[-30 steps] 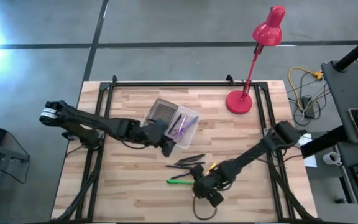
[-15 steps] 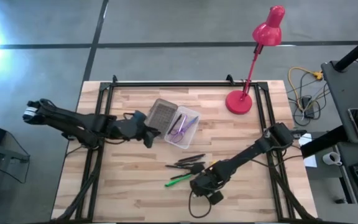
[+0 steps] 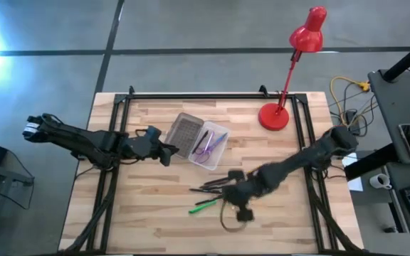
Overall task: Pick & place school supplies into a supply box
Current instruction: Put the orange pencil into the supply box, then put the black pen into the supply box
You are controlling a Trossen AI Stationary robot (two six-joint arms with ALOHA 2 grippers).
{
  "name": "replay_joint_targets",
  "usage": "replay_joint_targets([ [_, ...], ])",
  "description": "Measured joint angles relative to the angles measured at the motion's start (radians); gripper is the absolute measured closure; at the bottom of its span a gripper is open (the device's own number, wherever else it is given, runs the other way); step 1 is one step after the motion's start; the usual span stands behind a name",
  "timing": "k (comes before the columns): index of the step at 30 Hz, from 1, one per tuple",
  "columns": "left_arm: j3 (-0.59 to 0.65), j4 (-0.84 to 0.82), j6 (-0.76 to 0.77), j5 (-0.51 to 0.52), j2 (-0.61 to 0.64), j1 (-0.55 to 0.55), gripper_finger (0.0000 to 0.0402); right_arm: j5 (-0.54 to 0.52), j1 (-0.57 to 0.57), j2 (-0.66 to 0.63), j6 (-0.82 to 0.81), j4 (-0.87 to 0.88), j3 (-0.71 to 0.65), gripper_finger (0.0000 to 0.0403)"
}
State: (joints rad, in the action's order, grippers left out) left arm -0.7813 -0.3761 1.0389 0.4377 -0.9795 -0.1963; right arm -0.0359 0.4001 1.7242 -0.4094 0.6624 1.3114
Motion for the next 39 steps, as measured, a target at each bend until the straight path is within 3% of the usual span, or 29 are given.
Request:
replay_joint_targets([
  [2, -0.002, 0.012, 0.000, 0.011, -0.009, 0.000, 0.0301, -0.101, -0.065, -0.059, -0.182, -0.002, -0.023, 0.0390],
  [8, -0.002, 0.055, 0.000, 0.018, -0.027, 0.000, 0.0301, -0.360, -0.293, -0.187, -0.987, -0.087, -0.184, 0.0390],
  [14, -0.002, 0.060, 0.000, 0.019, -0.029, 0.000, 0.0301, -0.464, -0.404, -0.177, -1.250, -0.607, -0.342, 0.0390],
  [21, -0.002, 0.060, 0.000, 0.037, -0.027, 0.000, 0.0301, -0.395, -0.427, -0.008, -1.444, -0.648, -0.346, 0.0390],
  [26, -0.002, 0.057, -0.009, 0.023, -0.033, 0.000, 0.0301, -0.330, -0.432, 0.092, -1.479, -0.637, -0.276, 0.0383],
  [29, 0.001, 0.057, -0.078, -0.071, -0.053, -0.002, 0.0301, -0.330, -0.430, 0.127, -1.429, -0.597, -0.224, 0.0358],
  [34, 0.002, 0.062, -0.179, -0.135, -0.133, -0.029, 0.0301, -0.356, -0.432, 0.141, -1.261, -0.503, -0.129, 0.0294],
  [39, 0.002, 0.132, -0.445, -0.259, -0.228, -0.071, 0.0301, -0.357, -0.430, 0.107, -0.945, -0.434, -0.081, 0.0241],
])
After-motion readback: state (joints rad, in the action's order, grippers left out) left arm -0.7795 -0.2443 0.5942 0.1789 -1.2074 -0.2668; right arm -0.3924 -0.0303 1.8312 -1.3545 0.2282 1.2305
